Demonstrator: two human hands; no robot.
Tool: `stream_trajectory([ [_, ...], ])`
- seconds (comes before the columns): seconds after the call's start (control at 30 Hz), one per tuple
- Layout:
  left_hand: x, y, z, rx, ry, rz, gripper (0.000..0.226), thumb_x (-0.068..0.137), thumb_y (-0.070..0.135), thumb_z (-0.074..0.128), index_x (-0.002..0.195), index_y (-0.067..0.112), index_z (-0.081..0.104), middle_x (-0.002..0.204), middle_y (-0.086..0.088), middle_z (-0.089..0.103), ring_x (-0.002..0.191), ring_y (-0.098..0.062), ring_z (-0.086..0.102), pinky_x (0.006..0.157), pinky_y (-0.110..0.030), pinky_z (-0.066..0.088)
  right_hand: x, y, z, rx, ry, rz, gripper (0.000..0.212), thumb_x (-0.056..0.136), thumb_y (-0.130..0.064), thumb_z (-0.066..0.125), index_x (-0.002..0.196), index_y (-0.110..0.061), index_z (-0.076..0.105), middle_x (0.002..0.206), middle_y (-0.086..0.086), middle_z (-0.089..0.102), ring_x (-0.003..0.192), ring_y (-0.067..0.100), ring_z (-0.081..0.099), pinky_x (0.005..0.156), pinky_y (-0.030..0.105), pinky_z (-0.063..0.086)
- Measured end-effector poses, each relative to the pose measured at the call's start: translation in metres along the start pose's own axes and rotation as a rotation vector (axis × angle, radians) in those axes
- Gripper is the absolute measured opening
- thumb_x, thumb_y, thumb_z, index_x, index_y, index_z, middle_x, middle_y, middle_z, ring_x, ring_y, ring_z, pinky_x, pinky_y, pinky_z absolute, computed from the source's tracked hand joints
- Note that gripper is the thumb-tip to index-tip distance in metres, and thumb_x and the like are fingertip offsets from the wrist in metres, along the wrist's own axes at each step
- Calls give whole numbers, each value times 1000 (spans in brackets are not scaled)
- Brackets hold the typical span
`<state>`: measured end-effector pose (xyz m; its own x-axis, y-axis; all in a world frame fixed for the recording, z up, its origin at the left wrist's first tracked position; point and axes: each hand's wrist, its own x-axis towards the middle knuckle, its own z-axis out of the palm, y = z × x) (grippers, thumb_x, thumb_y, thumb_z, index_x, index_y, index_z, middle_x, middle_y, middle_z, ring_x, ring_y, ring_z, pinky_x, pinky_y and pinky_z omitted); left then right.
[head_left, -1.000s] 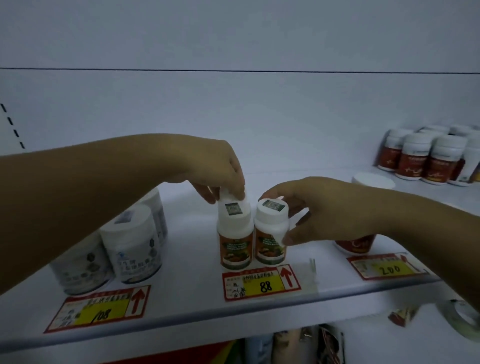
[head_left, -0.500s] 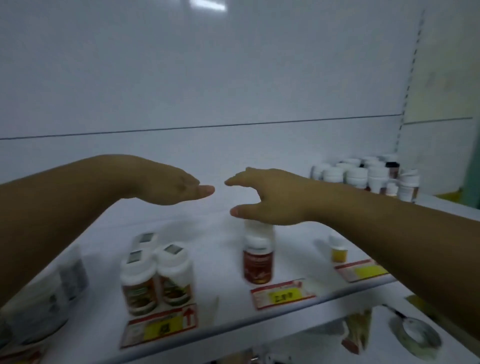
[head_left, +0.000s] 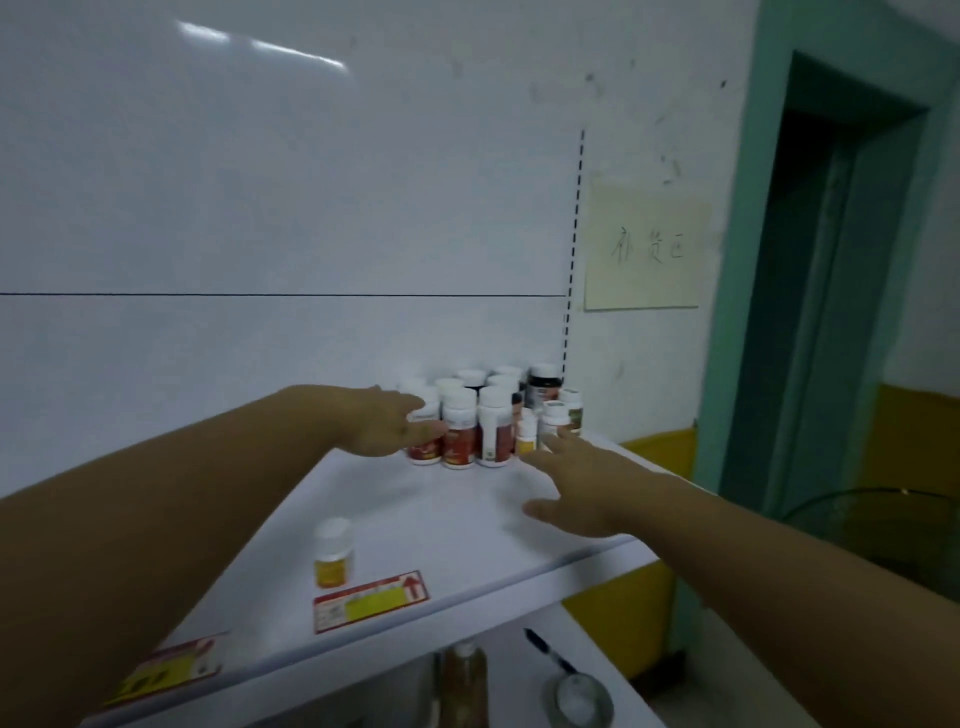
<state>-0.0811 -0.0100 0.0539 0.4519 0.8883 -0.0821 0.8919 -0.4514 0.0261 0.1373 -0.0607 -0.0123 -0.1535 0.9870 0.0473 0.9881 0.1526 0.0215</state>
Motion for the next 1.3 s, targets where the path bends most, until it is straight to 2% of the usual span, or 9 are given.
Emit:
stream_trajectory([
  [0.23,75,24,-3,-12,30,17,68,90,59,37,148,27,23,155,-1,30,138,-23,34,112,-38,28,19,54,1,60,20,26,68,92,-48,46,149,-25,18,159,1,16,145,21,18,115,35,20],
  [0.43,129,7,-21,10,97,-10,60,88,39,58,142,24,37,144,-2,43,127,-21,44,101,-32,37,77,62,4,117,50,-42,68,91,-43,51,149,-27,18,156,-1,26,137,22,35,108,34,33],
  [0.7,170,8,-4,54,101,-20,56,81,33,68,133,29,48,131,0,50,116,-19,49,94,-32,43,153,60,11,213,352,-64,59,90,-49,45,143,-26,30,125,5,61,108,24,59,87,38,50],
  [0.8,178,14,1,16,150,-80,52,80,30,70,128,28,51,129,0,51,113,-19,48,87,-28,42,170,59,17,296,459,-42,49,88,-55,46,122,-20,47,110,3,65,91,19,59,78,33,49],
  [0.87,182,17,3,-47,163,-133,51,79,28,71,126,27,51,130,0,52,112,-19,49,87,-28,43,177,60,19,358,545,-27,46,85,-59,48,111,-20,49,98,0,65,79,15,53,70,29,45],
  [0.97,180,24,9,-158,174,-209,52,76,26,74,122,25,51,127,-2,55,104,-18,51,84,-30,46,182,65,24,478,568,-54,48,82,-62,52,109,-23,48,90,-7,55,79,11,49,69,26,40],
  [1.07,174,32,18,-318,224,-297,49,75,23,76,118,24,51,124,-2,56,103,-19,52,83,-31,49,183,73,32,672,540,-133,43,81,-57,58,110,-25,51,95,-8,58,83,9,54,71,24,43],
  [1.17,164,42,30,-425,300,-379,51,69,24,80,113,27,53,118,-1,59,102,-20,57,80,-30,53,181,85,34,1082,477,-197,37,82,-42,65,113,-25,53,101,-7,61,90,10,59,76,25,51],
  [1.3,134,69,43,-816,563,-402,45,71,17,79,111,24,60,108,2,67,93,-14,65,65,-21,52,177,101,26,1821,134,-198,32,87,-32,62,117,-22,57,112,5,67,96,22,66,80,38,56],
])
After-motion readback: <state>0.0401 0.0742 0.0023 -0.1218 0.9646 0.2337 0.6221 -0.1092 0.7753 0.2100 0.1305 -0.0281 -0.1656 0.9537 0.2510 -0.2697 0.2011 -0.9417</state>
